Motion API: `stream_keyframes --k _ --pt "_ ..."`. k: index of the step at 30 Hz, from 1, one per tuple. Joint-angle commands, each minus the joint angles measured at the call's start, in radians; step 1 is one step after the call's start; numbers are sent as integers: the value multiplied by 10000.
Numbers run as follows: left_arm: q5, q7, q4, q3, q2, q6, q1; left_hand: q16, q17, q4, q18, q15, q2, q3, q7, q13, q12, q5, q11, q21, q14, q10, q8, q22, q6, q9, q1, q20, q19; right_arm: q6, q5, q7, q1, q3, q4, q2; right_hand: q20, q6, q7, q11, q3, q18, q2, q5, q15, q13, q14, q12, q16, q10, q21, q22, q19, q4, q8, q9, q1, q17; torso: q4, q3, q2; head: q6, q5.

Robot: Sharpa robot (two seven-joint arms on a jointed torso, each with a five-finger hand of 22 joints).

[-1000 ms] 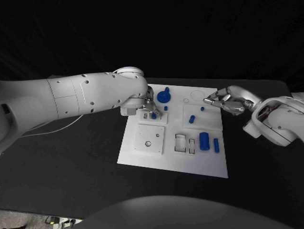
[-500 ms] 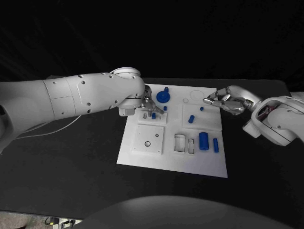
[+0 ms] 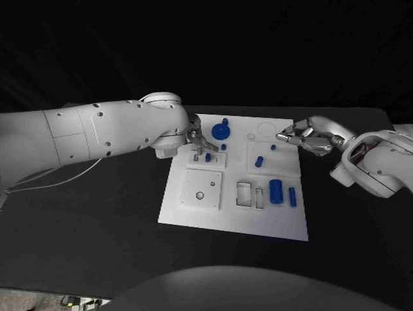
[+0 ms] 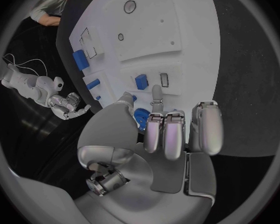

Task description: Assemble the parts on the task board

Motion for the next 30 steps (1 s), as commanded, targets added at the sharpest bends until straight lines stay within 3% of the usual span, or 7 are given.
stream_keyframes --k 1,5,9,13,15,20,30 --pt "-90 378 211 25 -147 -421 42 25 2632 -29 -42 42 21 -16 -43 2631 25 10 46 47 1053 1040 86 1435 -29 47 157 2 107 -1 -12 94 -6 -1 34 -24 13 -7 -14 65 -73 155 90 15 67 2632 1024 38 34 1023 -30 2026 -62 -13 -48 -15 -44 2630 1 -8 5 2 -26" --pt "-79 588 453 81 -404 -654 93 25 2632 -10 -68 13 73 -21 -102 2631 25 65 2 115 1053 1040 292 1524 78 168 353 -16 207 -17 -12 109 -5 -1 50 -52 12 -4 -15 64 -101 154 107 5 66 2632 1024 38 34 1023 -27 2029 -56 -11 -48 -18 -85 2630 -3 -11 1 2 -44" --pt "-64 655 673 113 -664 -766 245 25 2632 -1 -85 -27 110 -66 -165 2631 25 188 -49 161 1053 1040 448 1586 184 247 452 -50 276 -12 -12 113 -5 -1 63 -82 12 -4 -15 64 -102 154 108 5 66 2632 1024 38 34 1023 -27 2029 -56 -11 -48 -18 -85 2630 6 -15 -3 2 -50" --pt "-60 547 735 124 -825 -606 422 25 2632 5 -125 -104 167 -72 -251 2631 25 807 -129 260 1053 1040 469 1713 317 209 713 -114 413 -1 -12 107 -5 -1 63 -86 12 -4 -15 64 -102 154 108 5 66 2632 1024 38 34 1023 -27 2029 -56 -11 -48 -18 -85 2630 -3 -10 -7 2 -38" --pt "-59 424 679 126 -858 -413 510 25 2632 11 -152 -134 177 -92 -295 2631 25 927 -163 329 1053 1040 456 1793 451 163 776 -144 502 8 -12 101 -5 -1 61 -82 12 0 -16 63 -117 147 115 -1 65 2632 1024 38 34 1023 -8 2038 -35 -13 -46 -18 -105 2630 0 -12 -10 2 -39" --pt "-58 42 225 130 -772 205 712 25 2632 24 -213 -234 201 -333 -399 2631 25 654 -272 486 1053 1040 264 1976 923 -85 628 -250 710 43 -12 84 -5 -1 57 -68 12 0 -16 63 -117 147 115 -1 65 2632 1024 38 34 1023 -8 2038 -35 -13 -46 -18 -105 2630 6 -17 -6 3 -42" --pt "-52 -161 -1041 138 -243 682 837 25 2632 13 -219 -267 291 -432 -414 2631 25 997 -296 490 1053 1040 -95 1999 1113 -359 669 -293 731 113 -12 50 -5 -1 69 -49 11 3 -17 62 -124 142 117 2 65 2632 1024 38 34 1023 9 2045 -16 -17 -45 -19 -107 2630 -29 -31 27 88 -35"
